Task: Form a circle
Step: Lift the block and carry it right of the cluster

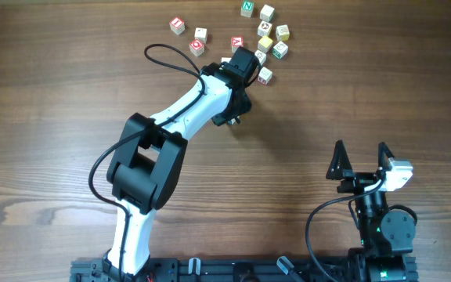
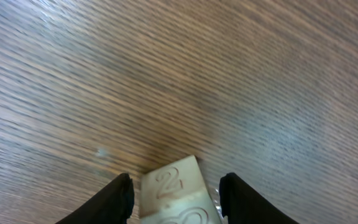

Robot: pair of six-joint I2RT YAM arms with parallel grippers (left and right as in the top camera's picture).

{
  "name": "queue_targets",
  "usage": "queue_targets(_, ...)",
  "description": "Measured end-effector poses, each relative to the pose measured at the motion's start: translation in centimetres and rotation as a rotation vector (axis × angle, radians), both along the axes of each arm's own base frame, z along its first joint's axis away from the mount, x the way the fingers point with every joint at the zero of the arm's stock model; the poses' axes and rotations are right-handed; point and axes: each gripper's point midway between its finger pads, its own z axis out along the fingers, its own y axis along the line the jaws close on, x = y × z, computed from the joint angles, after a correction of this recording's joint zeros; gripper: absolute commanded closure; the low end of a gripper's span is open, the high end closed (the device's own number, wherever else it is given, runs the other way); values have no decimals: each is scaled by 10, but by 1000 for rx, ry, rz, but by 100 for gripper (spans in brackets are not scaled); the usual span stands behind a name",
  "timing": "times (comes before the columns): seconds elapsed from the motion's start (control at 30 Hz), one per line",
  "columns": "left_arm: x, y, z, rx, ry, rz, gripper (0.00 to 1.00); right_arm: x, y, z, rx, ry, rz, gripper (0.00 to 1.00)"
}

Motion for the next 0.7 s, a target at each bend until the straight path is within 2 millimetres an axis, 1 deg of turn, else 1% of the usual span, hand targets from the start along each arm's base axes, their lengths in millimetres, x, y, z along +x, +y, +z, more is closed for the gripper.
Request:
queue_targets(0.1, -3, -2, 0, -15, 14, -4, 45, 0, 0, 0, 0, 0, 0, 0)
queue_targets(0.27, -5, -3, -1, -19, 25, -6, 54, 0, 0, 0, 0, 0, 0, 0)
queue_targets(0.37, -5, -4, -1, -23, 28, -7, 56, 0, 0, 0, 0, 0, 0, 0)
queue_targets(0.43, -5, -3, -1, -23, 27, -5, 60, 0, 0, 0, 0, 0, 0, 0)
queue_targets(0.47, -4, -2, -1, -24, 28, -3, 62, 0, 0, 0, 0, 0, 0, 0)
queue_targets(0.7, 3, 11, -1, -29, 29, 31, 69, 0, 0, 0, 0, 0, 0, 0)
